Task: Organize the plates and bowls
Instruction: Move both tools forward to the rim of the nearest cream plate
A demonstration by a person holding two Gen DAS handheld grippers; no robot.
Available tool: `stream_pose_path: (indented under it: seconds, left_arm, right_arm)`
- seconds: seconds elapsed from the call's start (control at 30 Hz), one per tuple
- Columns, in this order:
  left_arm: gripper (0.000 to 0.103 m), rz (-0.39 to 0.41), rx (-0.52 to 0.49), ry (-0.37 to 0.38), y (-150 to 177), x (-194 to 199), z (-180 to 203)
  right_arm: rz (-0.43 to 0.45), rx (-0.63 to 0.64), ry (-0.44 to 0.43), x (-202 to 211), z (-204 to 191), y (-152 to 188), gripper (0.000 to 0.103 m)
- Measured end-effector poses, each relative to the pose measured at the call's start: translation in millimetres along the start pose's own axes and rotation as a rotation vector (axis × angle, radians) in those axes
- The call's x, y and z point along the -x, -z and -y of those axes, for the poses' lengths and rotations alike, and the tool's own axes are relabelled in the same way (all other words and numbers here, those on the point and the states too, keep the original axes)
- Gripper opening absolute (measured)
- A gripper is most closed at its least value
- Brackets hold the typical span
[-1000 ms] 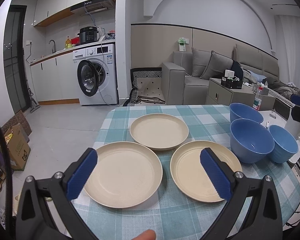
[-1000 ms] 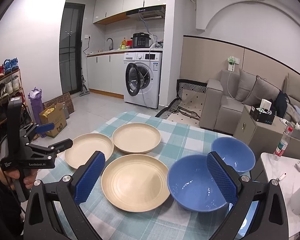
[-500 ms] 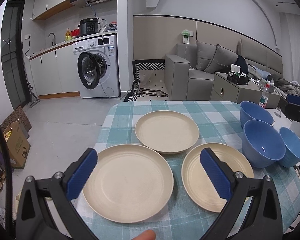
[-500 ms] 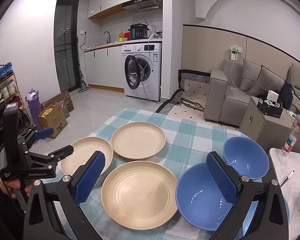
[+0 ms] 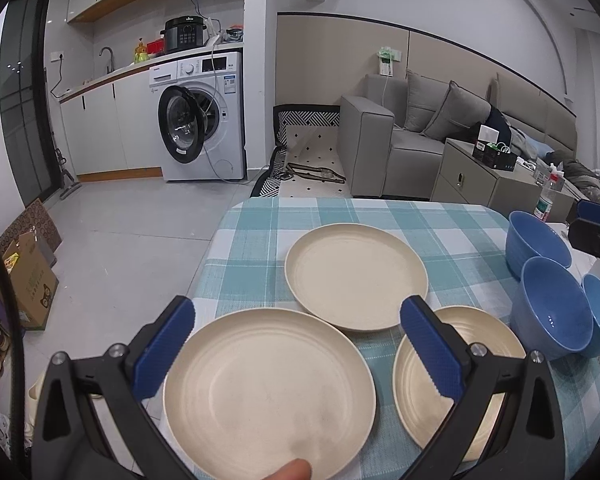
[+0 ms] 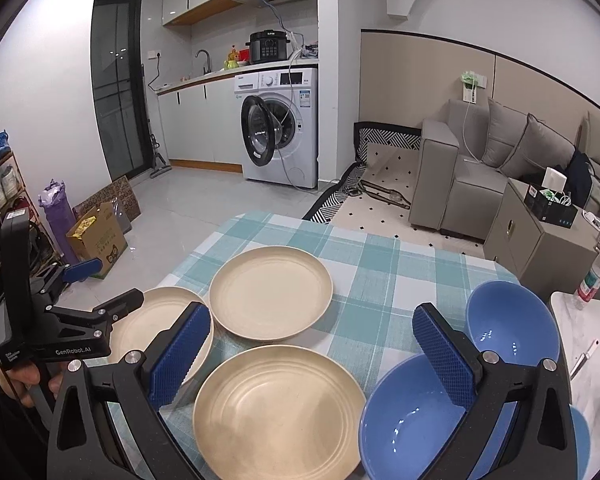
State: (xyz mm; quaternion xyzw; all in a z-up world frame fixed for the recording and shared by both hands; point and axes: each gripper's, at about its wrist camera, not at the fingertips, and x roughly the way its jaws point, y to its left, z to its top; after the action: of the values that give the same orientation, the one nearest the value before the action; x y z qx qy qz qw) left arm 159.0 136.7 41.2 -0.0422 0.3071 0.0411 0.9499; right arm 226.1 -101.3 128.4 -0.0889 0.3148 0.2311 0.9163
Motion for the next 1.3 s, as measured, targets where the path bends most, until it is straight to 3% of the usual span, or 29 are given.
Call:
stream_pose_path:
  seconds: [0.7, 1.3]
  left_arm:
    - [0.103, -0.133, 0.005, 0.009, -23.4, -81.9, -12.4]
    - [0.103, -0.209, 0.025, 0.007, -34.4, -121.6, -18.7]
  right_arm:
    - [-0.141, -0.074, 0.003, -106.4, 12.4, -15.8, 0.103]
    - [-0.234, -0.165, -0.021, -168.9, 22.7, -15.9, 0.103]
